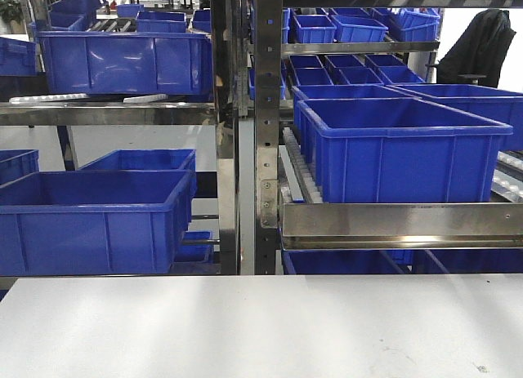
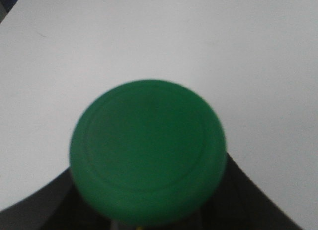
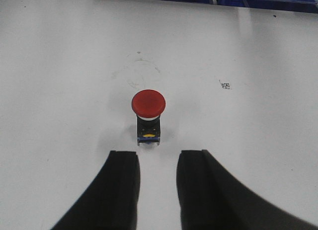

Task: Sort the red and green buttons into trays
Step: 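Grasp the green button with left gripper and red button with right, then lift both held buttons up off the white table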

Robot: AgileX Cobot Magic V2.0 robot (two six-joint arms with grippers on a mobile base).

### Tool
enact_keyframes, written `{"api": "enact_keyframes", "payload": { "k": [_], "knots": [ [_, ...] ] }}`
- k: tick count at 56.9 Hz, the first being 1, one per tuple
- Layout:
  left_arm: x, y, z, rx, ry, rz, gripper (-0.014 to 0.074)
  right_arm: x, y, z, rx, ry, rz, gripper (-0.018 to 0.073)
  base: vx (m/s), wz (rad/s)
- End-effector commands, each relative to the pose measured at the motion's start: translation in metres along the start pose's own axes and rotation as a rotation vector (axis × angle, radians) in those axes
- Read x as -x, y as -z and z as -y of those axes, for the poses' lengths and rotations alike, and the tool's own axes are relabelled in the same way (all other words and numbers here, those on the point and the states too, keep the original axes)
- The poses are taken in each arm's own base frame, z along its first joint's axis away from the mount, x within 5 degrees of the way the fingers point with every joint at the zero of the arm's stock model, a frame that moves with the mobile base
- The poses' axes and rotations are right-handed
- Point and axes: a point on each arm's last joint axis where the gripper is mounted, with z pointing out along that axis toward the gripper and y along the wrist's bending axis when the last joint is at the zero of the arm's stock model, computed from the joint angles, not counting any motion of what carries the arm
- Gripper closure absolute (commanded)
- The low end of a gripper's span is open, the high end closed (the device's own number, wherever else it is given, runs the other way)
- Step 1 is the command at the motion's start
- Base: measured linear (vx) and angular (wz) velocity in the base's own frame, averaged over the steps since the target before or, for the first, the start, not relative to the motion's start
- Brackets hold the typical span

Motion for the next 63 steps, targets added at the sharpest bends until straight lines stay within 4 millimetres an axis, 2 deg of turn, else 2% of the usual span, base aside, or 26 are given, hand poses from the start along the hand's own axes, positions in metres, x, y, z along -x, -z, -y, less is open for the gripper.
{"api": "enact_keyframes", "payload": {
  "k": [1,14,19,31,40,50,63],
  "knots": [
    [0.015,0.0,-0.001,0.003,0.057,0.118,0.026,0.019,0.003,0.002,-0.012,0.004,0.11,0.026,0.0,0.0],
    [0.021,0.003,0.002,-0.035,0.068,0.162,0.0502,0.016,0.003,0.002,-0.007,-0.044,0.081,0.0253,0.0,0.0],
    [0.024,0.011,0.005,-0.076,0.052,0.177,0.0606,0.016,0.003,0.002,-0.006,-0.08,0.083,0.0223,0.0,0.0],
    [0.031,0.043,0.002,-0.084,0.101,0.206,0.06,0.031,-0.003,0.003,-0.006,-0.08,0.054,0.0079,0.0,0.0],
    [0.037,0.066,-0.001,-0.086,0.104,0.25,0.0599,0.043,-0.026,0.003,-0.005,-0.083,-0.047,-0.0017,0.0,0.0],
    [0.045,0.08,-0.002,-0.09,0.108,0.301,0.0599,0.041,-0.064,0.003,-0.004,-0.105,-0.136,-0.0033,0.0,0.0],
    [0.055,0.087,-0.002,-0.1,0.112,0.36,0.0599,0.033,-0.105,0.003,-0.006,-0.134,-0.133,-0.0033,0.0,0.0]
  ]
}}
